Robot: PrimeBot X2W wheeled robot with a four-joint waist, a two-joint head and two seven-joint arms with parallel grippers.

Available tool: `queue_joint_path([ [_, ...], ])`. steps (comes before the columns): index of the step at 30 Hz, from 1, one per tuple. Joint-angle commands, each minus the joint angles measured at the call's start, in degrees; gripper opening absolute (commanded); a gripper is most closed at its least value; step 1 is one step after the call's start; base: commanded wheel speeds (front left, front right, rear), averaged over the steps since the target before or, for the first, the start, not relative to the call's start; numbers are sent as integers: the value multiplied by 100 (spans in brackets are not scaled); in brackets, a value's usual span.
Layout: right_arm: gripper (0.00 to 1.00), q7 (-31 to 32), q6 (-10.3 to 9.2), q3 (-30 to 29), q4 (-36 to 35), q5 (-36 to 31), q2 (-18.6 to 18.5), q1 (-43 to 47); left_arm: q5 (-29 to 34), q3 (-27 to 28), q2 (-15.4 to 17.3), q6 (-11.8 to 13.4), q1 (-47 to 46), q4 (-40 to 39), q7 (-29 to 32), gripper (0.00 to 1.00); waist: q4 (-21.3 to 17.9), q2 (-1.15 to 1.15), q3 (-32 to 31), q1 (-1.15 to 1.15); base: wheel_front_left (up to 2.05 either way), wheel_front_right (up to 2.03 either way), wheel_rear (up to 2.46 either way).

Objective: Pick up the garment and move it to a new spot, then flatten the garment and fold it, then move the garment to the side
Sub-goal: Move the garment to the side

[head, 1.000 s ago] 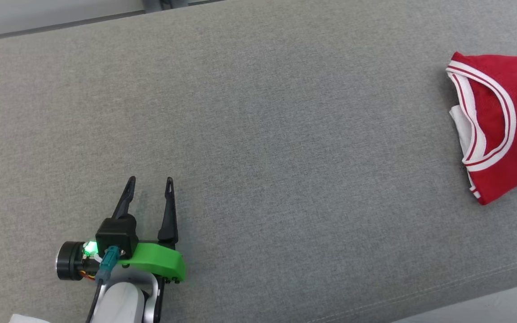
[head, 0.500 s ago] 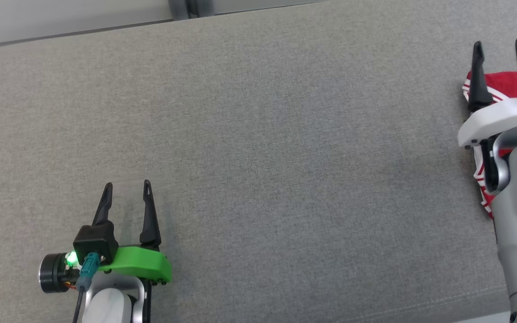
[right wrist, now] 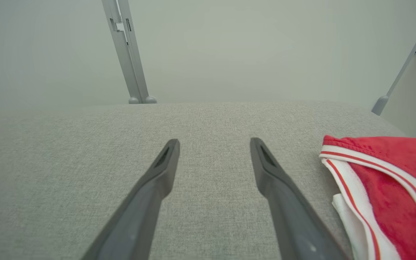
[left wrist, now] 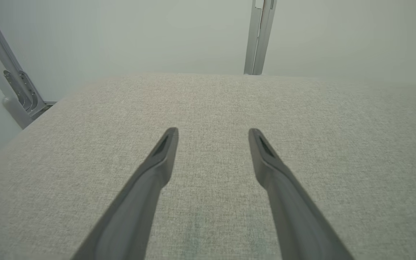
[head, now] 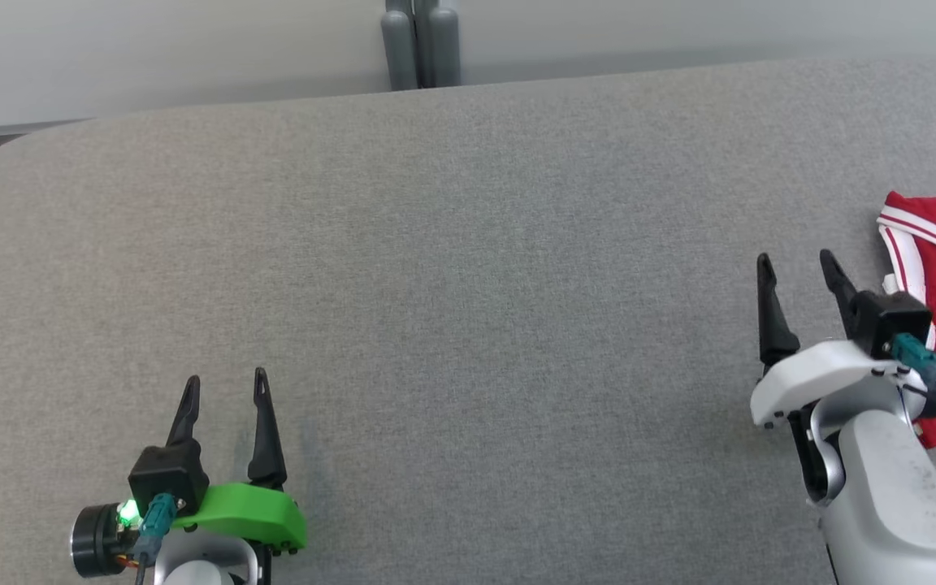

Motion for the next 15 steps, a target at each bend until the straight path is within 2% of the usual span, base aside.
queue_joint_path([
  [1,100,-17,-10,24,-29,6,39,184,-8,40,25,32,101,21,-14,100,230,0,-294,0,0,0,0],
  [15,100,-17,-10,269,-325,209,223,1029,52,255,26,-101,355,141,-14,100,343,0,-767,0,0,0,0],
])
